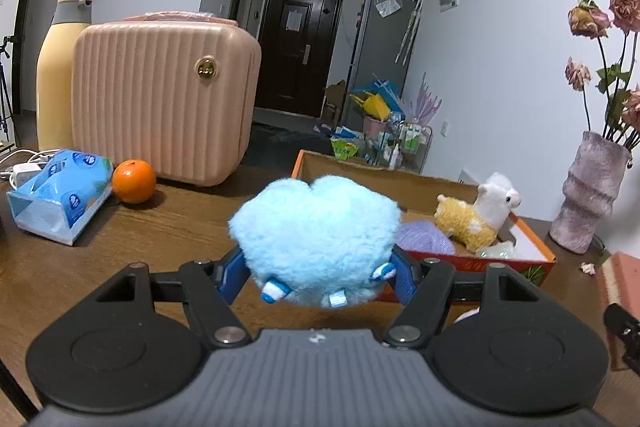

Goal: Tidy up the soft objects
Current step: 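Lift and carry the pink sponge and blue plush with both tools over the box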

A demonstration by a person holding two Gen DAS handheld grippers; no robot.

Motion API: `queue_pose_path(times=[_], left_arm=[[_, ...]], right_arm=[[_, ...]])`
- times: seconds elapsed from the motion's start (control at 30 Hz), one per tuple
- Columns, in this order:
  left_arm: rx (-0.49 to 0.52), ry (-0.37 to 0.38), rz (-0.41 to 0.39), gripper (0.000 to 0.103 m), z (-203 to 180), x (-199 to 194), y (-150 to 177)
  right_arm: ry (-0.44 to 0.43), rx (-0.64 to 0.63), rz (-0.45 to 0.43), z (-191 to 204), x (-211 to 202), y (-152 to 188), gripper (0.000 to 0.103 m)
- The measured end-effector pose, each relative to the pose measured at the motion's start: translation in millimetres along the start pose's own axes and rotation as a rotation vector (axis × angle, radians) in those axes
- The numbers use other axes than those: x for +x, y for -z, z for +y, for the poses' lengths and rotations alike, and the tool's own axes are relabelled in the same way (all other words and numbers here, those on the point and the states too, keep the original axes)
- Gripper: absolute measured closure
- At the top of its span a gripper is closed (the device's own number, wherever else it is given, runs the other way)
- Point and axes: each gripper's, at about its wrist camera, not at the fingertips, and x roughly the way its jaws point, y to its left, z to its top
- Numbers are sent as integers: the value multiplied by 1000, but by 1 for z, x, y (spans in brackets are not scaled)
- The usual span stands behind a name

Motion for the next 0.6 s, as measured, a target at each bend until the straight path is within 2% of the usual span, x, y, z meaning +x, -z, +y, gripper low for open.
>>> queue_pose_path(times=[0.33,0.6], left_arm=[[-29,4,-25,32,-10,7,-10],[-58,-2,-37,32,-11,22,-20]], right_arm=[[-48,-35,-56,26,9,-15,34],[-88,-50,-56,47,27,-29,34]])
